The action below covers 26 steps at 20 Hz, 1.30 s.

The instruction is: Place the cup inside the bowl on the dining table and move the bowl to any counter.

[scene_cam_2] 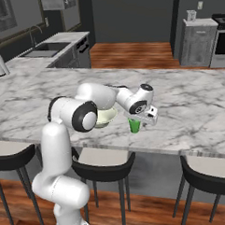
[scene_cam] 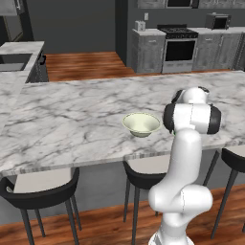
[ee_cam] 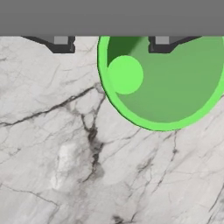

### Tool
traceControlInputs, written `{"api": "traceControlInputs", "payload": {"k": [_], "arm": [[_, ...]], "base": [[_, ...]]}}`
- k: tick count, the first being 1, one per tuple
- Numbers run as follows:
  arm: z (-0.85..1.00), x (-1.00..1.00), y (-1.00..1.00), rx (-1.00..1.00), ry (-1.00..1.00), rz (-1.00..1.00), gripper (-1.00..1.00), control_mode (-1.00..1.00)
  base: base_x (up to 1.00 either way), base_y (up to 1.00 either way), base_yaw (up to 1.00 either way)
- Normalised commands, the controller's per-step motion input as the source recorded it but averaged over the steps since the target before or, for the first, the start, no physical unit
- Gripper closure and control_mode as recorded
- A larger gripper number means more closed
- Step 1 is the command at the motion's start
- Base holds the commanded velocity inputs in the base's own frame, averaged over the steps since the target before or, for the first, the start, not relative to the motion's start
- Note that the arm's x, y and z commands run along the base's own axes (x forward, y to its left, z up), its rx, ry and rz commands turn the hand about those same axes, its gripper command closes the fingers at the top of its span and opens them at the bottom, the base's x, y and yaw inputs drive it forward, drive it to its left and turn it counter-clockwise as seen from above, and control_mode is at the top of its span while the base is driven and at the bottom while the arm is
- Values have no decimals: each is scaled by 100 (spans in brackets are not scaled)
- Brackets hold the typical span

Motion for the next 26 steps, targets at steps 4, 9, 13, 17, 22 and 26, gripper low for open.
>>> {"api": "traceControlInputs", "payload": {"k": [4, 9, 13, 17, 22, 26], "arm": [[0, 0, 0, 0, 0, 0, 100, -100], [0, 0, 0, 0, 0, 0, 100, -100], [3, 0, 0, 0, 0, 0, 100, -100], [20, 0, 0, 0, 0, 0, 100, -100], [24, 0, 0, 0, 0, 0, 100, -100], [29, 0, 4, 0, 0, 0, 100, -100]], "base": [[0, 0, 0], [0, 0, 0], [0, 0, 0], [0, 0, 0], [0, 0, 0], [0, 0, 0]]}}
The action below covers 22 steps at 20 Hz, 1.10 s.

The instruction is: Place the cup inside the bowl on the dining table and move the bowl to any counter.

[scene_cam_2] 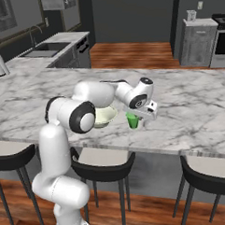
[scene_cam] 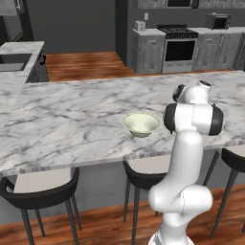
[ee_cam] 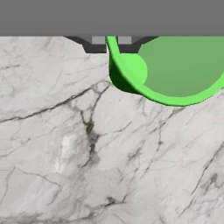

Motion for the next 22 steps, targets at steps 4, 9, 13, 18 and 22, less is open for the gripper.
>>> {"api": "traceControlInputs", "payload": {"k": [4, 9, 13, 18, 22], "arm": [[31, 0, 4, 0, 0, 0, 100, -100], [28, 0, 10, 0, 0, 0, 100, -100], [30, 0, 17, 0, 0, 1, 100, -100], [29, 0, 28, 0, 0, 4, 100, -100], [28, 0, 37, 0, 0, 5, 100, -100]], "base": [[0, 0, 0], [0, 0, 0], [0, 0, 0], [0, 0, 0], [0, 0, 0]]}}
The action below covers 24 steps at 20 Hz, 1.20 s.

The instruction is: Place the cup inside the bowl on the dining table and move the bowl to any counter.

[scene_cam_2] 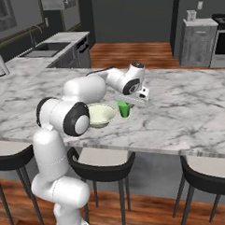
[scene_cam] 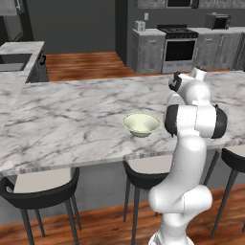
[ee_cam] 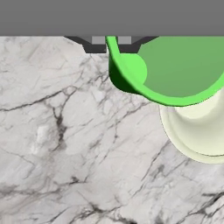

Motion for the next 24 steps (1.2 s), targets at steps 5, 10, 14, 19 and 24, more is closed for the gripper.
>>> {"api": "traceControlInputs", "payload": {"k": [5, 10, 14, 19, 24], "arm": [[25, 0, 45, 0, 0, 5, 100, -100], [20, 0, 51, 0, 0, 5, 100, -100], [14, 0, 47, 0, 0, 5, 100, -100], [11, 0, 46, 0, 0, 3, 100, -100], [0, 4, 39, 0, 0, 0, 100, -100]], "base": [[0, 0, 0], [0, 0, 0], [0, 0, 0], [0, 0, 0], [0, 0, 0]]}}
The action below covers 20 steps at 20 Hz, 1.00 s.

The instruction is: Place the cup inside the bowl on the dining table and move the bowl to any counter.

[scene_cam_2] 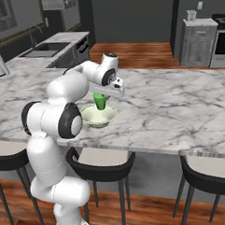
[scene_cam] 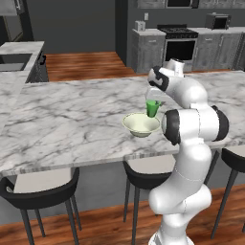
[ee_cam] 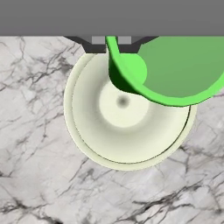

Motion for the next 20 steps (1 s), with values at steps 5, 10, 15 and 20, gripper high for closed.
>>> {"api": "traceControlInputs", "payload": {"k": [5, 10, 15, 20], "arm": [[0, 22, 20, 0, 0, 0, 100, -100], [0, 24, 0, 0, 0, 0, 100, -100], [-1, 26, 1, 0, 0, 0, 100, -100], [0, 17, 6, 0, 0, 0, 100, -100]], "base": [[0, 0, 0], [0, 0, 0], [0, 0, 0], [0, 0, 0]]}}
